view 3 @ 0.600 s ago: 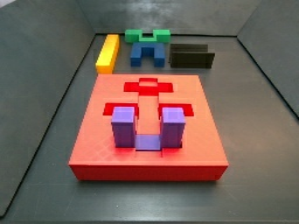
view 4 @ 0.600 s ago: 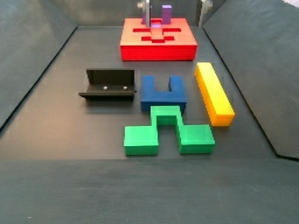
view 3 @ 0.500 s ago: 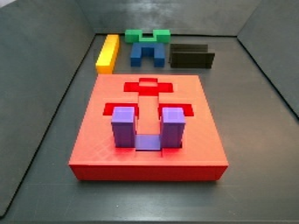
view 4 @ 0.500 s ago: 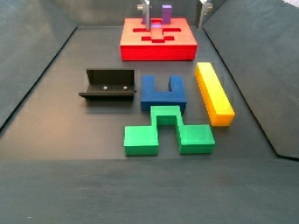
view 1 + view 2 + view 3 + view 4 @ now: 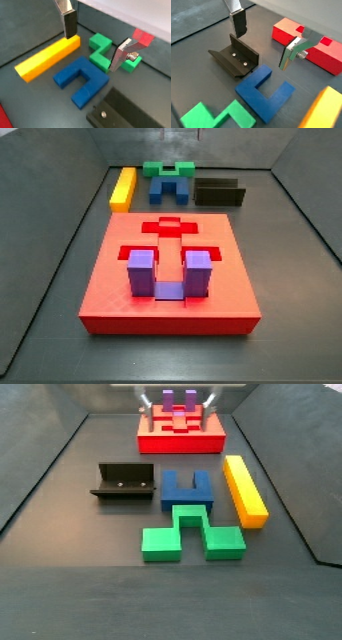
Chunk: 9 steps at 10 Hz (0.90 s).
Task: Pick up the blue object. Move up. Place the blue object on the fixture. Regrasp the blue object. Move to above the board. Insert the blue object.
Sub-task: Pick up the blue object.
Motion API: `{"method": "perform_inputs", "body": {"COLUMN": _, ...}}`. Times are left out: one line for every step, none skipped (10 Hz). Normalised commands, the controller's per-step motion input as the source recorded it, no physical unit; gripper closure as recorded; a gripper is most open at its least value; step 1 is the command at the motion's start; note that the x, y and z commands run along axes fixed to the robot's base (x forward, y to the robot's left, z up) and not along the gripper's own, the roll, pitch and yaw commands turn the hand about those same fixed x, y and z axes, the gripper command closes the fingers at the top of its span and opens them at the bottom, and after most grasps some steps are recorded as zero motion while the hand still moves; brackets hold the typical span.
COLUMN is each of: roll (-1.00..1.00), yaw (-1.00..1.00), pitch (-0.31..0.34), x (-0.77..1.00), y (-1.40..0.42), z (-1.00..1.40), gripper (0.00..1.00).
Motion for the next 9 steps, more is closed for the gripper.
{"method": "perform_inputs", "body": {"roll": 0.03, "yaw": 0.02, "pitch": 0.043, "x": 1.0, "y": -0.21, "z": -0.43, "gripper": 0.0}}
{"method": "perform_inputs", "body": {"roll": 0.08, "yaw": 0.05, "pitch": 0.059, "x": 1.0, "y": -0.23, "z": -0.45, "gripper": 0.0}}
{"method": "perform_inputs", "body": {"roll": 0.14, "yaw": 0.11, "pitch": 0.09, "x": 0.93, "y": -0.16, "z": -0.45, "gripper": 0.0}}
{"method": "perform_inputs", "body": {"roll": 0.17, "yaw": 0.21, "pitch": 0.091, "x": 0.71, "y": -0.13, "z": -0.51, "gripper": 0.0}}
{"method": "perform_inputs", "body": {"roll": 0.19, "yaw": 0.33, "pitch": 0.059, "x": 0.32, "y": -0.09, "z": -0.44, "gripper": 0.0}}
{"method": "perform_inputs", "body": {"roll": 0.05, "yaw": 0.08, "pitch": 0.033, "x": 0.0, "y": -0.01, "z": -0.27, "gripper": 0.0}}
{"method": "perform_inputs", "body": {"roll": 0.0, "yaw": 0.0, "pitch": 0.0, "x": -0.07, "y": 0.0, "z": -0.28, "gripper": 0.0}}
{"method": "perform_inputs", "body": {"roll": -0.02, "yaw": 0.0, "pitch": 0.0, "x": -0.18, "y": -0.05, "z": -0.36, "gripper": 0.0}}
{"method": "perform_inputs", "body": {"roll": -0.02, "yaw": -0.01, "pitch": 0.0, "x": -0.05, "y": -0.12, "z": -0.39, "gripper": 0.0}}
